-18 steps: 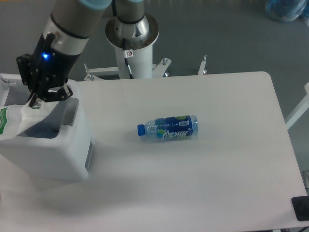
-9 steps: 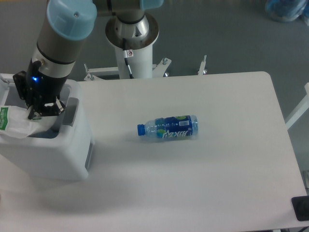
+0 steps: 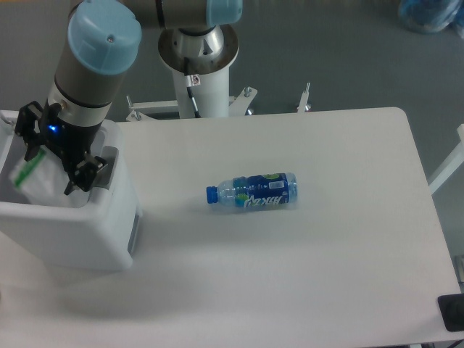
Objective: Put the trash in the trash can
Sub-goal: 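Lower the bag into the bin and open the gripper, then move the gripper from the bin to the blue-labelled water bottle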
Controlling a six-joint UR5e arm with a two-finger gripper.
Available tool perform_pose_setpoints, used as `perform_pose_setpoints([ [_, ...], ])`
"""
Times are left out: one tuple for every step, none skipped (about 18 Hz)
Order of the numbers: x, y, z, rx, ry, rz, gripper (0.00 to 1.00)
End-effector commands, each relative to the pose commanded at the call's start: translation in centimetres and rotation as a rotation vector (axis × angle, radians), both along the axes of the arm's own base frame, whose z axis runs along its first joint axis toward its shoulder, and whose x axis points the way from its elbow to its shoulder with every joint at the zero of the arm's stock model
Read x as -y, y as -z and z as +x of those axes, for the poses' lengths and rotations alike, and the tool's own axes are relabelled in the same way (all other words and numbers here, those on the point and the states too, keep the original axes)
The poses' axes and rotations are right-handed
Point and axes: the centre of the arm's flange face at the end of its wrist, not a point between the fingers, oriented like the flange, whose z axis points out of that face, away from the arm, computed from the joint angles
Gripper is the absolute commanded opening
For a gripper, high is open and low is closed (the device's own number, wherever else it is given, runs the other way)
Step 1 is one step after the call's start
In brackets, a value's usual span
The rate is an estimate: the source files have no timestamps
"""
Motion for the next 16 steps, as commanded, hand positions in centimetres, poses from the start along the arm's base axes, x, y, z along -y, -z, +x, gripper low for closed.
perform_pose_setpoints([
  [0.2,-0.9,0.1,-0.008,0.0,0.013,1.0],
  [0.4,-1.9,0.2,-0.017,0.0,0.028,1.0],
  [0.4,-2.6,0.1,-0.024,-0.002,0.039,1.0],
  [0.4,-3.1,-0.2,-0.03,-0.004,0.048,1.0],
  [0.4,-3.5,-0.7,-0.034,-0.011,0.055,1.0],
  [0.6,-3.9,-1.5,-0.038,-0.025,0.061,1.0],
  [0.9,-4.0,-2.8,-0.041,-0.043,0.065,1.0],
  [1.3,-4.0,-4.1,-0.05,-0.059,0.072,1.0],
  [1.8,-3.7,-5.9,-0.064,-0.063,0.082,1.0],
  [2.6,-3.4,-7.9,-0.082,-0.07,0.096,1.0],
  [3.3,-3.3,-9.8,-0.098,-0.081,0.108,1.0],
  [4.1,-3.3,-11.5,-0.114,-0.086,0.118,1.0],
  [4.9,-3.0,-12.9,-0.132,-0.073,0.126,1.0],
  [5.7,-2.5,-14.5,-0.145,-0.061,0.129,1.0],
  [6.7,-1.7,-15.9,-0.154,-0.056,0.128,1.0],
  [7.6,-0.8,-17.2,-0.159,-0.049,0.125,1.0],
])
